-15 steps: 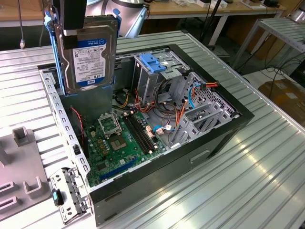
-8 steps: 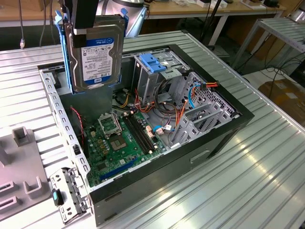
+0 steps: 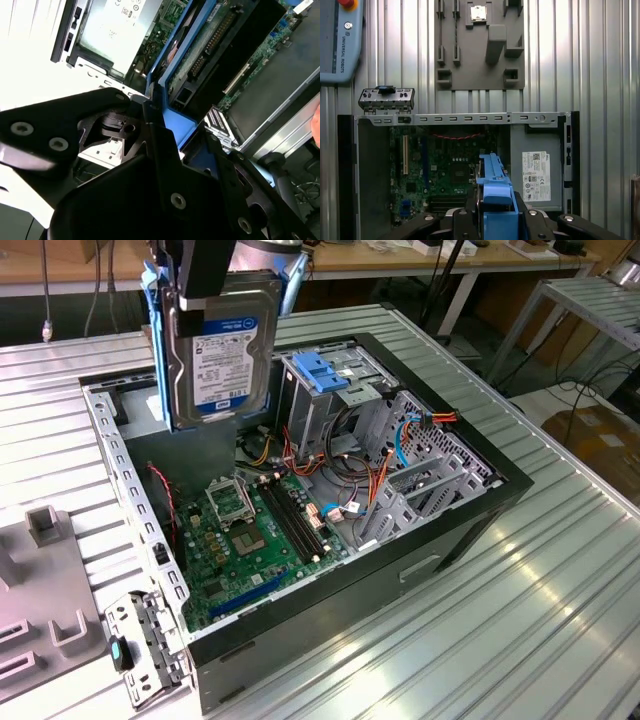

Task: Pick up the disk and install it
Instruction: 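Pick up the disk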

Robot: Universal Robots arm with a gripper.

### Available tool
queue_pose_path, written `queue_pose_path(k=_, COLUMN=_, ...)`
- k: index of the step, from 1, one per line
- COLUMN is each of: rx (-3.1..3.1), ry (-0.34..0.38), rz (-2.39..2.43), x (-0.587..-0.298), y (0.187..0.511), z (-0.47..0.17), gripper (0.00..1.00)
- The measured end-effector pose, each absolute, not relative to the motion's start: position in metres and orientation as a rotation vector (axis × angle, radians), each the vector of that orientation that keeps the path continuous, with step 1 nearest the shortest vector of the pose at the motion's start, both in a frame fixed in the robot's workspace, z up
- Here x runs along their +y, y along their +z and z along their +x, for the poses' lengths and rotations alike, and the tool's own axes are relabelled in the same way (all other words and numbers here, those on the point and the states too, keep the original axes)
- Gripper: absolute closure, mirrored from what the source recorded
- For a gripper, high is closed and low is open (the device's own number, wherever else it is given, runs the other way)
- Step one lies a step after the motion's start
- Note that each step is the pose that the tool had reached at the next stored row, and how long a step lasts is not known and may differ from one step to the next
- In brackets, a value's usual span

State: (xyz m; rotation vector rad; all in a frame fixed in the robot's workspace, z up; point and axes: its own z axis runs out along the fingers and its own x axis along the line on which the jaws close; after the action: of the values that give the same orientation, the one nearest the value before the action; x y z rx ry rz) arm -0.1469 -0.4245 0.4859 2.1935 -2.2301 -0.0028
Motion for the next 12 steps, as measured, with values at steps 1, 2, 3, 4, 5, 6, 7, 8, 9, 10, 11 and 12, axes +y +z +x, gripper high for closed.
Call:
queue_pose_path(k=1, rx=-2.23, ry=-0.003, rz=2.193, x=-0.425, y=0.486, z=-0.145, gripper=0.63)
queue_pose_path(k=2, rx=-2.23, ry=-0.003, rz=2.194, x=-0.425, y=0.486, z=-0.142, gripper=0.63)
queue_pose_path(k=3, rx=-2.23, ry=-0.003, rz=2.193, x=-0.425, y=0.486, z=-0.139, gripper=0.63)
queue_pose_path(k=4, rx=-2.23, ry=-0.003, rz=2.193, x=-0.425, y=0.486, z=-0.138, gripper=0.63)
queue_pose_path(k=5, rx=-2.23, ry=-0.003, rz=2.193, x=-0.425, y=0.486, z=-0.134, gripper=0.63)
queue_pose_path(k=6, rx=-2.23, ry=-0.003, rz=2.193, x=-0.425, y=0.486, z=-0.13, gripper=0.63)
queue_pose_path(k=7, rx=-2.23, ry=-0.003, rz=2.193, x=-0.424, y=0.486, z=-0.127, gripper=0.63)
queue_pose_path(k=8, rx=-2.23, ry=-0.003, rz=2.193, x=-0.425, y=0.486, z=-0.125, gripper=0.63)
queue_pose_path(k=9, rx=-2.23, ry=-0.003, rz=2.193, x=-0.425, y=0.486, z=-0.122, gripper=0.63)
queue_pose_path(k=10, rx=-2.23, ry=-0.003, rz=2.193, x=-0.425, y=0.486, z=-0.116, gripper=0.63)
queue_pose_path(k=11, rx=-2.23, ry=-0.003, rz=2.193, x=-0.425, y=0.486, z=-0.113, gripper=0.63)
queue_pose_path(k=12, rx=-2.23, ry=-0.003, rz=2.193, x=-0.425, y=0.486, z=-0.112, gripper=0.63)
